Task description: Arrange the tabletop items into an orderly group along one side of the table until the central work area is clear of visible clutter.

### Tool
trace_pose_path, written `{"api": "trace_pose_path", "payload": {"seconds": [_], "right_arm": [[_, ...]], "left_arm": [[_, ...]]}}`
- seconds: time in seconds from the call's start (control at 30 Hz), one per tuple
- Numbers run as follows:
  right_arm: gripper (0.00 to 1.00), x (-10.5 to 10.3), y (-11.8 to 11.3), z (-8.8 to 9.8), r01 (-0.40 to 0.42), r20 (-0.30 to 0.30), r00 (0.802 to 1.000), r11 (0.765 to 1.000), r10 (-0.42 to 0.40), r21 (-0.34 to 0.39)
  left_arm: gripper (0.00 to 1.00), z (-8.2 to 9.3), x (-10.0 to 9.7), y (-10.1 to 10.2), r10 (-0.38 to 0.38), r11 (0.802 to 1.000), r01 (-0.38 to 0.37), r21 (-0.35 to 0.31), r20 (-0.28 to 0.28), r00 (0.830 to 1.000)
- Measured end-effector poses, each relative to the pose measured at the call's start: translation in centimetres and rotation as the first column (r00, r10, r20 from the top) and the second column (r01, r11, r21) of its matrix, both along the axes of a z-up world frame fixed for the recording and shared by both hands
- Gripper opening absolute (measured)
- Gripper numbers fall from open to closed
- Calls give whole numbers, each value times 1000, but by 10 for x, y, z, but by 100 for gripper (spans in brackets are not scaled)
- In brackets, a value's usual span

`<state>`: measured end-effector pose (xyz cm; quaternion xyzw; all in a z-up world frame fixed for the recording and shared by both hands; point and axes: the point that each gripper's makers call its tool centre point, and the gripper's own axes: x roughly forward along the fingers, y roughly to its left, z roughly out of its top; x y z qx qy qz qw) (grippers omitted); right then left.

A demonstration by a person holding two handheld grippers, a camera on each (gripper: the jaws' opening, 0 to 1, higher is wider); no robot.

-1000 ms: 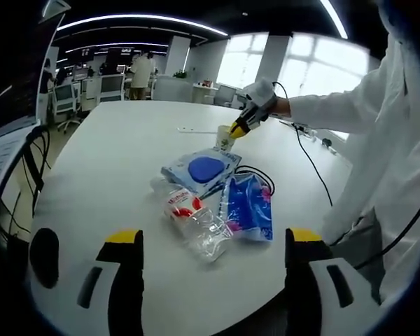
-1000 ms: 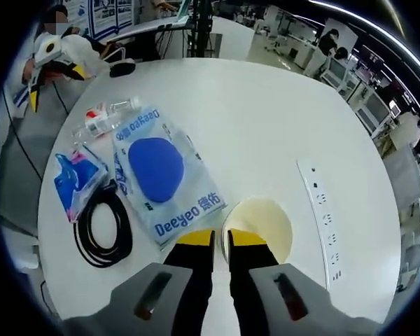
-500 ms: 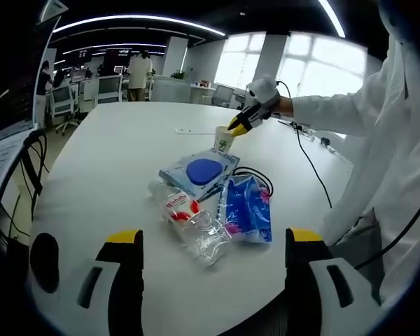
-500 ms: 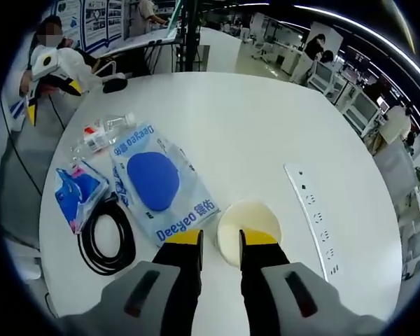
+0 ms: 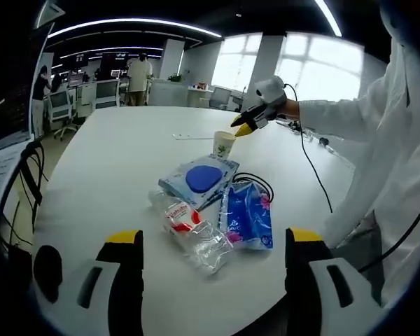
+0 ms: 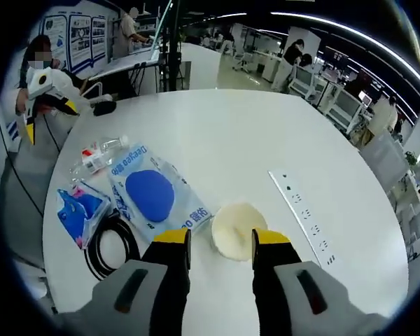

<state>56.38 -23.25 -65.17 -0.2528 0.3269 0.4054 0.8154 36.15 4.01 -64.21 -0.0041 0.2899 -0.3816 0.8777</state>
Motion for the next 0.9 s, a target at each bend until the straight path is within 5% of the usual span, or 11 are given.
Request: {"api": "trace_pose_path", "payload": {"seconds": [0.43,0.9], "right_arm": [[36,-4,-1,26,110,14,994,986,-112,124],[39,-18,-14,40,269,-44,962,912,-269,310]], "left_arm": [[86,11,10,-3,-20,1000,20,5,23,1000],[86,19,27,-12,-48,999,48,4,49,998]]}}
